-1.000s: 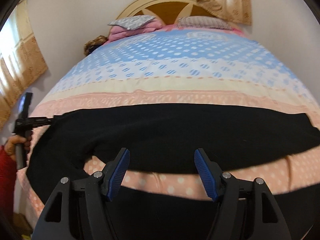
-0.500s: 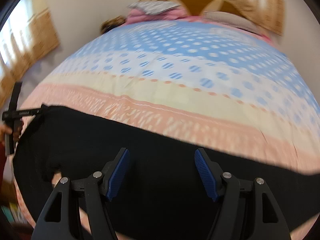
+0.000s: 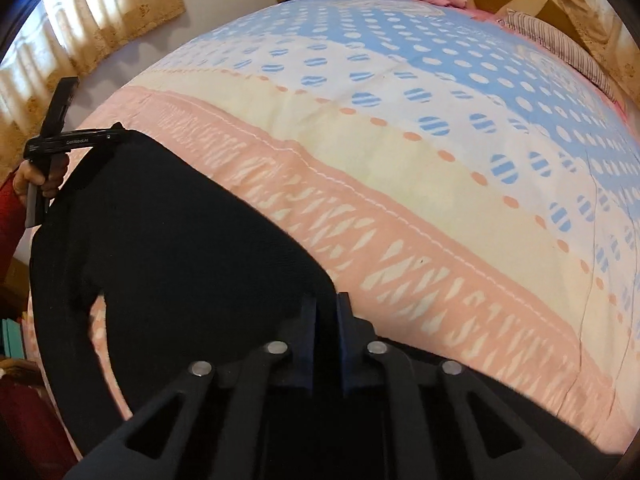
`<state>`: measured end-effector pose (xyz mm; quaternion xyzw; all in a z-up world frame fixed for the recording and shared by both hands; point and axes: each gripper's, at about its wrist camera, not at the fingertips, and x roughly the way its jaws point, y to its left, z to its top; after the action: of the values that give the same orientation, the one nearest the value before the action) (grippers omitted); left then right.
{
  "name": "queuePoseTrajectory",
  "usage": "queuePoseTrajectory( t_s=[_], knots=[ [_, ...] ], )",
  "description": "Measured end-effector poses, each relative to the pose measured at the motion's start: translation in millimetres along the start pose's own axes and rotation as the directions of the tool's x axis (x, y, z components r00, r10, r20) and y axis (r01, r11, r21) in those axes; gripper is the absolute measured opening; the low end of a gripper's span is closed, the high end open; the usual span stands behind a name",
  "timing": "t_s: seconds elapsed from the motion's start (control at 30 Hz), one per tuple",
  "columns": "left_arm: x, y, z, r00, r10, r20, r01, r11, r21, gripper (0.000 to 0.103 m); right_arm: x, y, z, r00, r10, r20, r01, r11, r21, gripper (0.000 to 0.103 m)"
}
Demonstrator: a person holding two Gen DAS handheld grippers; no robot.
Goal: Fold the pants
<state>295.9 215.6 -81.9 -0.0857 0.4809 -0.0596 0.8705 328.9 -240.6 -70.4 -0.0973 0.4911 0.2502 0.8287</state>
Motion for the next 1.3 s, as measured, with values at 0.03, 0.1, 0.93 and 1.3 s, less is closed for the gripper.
queuePoseTrajectory(
  t_s=[0.03, 0.1, 0.93, 1.3],
  knots=[
    [-3, -2, 0, 1.0, 0.006, 0.017, -0.006, 1.0, 0.0, 0.017, -1, 4, 1, 1.0, -0.014, 0.007, 0.014, 1.0, 0.002, 0.006],
    [-19, -6, -1, 0.997, 0.008, 0.081, -0.008, 1.0, 0.002, 0.017, -21, 10, -3, 0.998, -0.039, 0.058, 0.036, 0.999, 0.04, 0.006],
    [-139, 27, -201, 0.949, 0.094, 0.3, -0.107, 0.994, 0.027, 0.028, -105, 179, -224, 0.958, -0.108, 0.265, 0.09, 0.993, 0.077, 0.006],
    [-191, 37, -183, 0.893, 0.282, 0.351, -0.277, 0.959, -0.066, 0.047, -125, 194, -238, 0.969, -0.045, 0.245, 0.015, 0.992, 0.122, 0.024]
  ],
)
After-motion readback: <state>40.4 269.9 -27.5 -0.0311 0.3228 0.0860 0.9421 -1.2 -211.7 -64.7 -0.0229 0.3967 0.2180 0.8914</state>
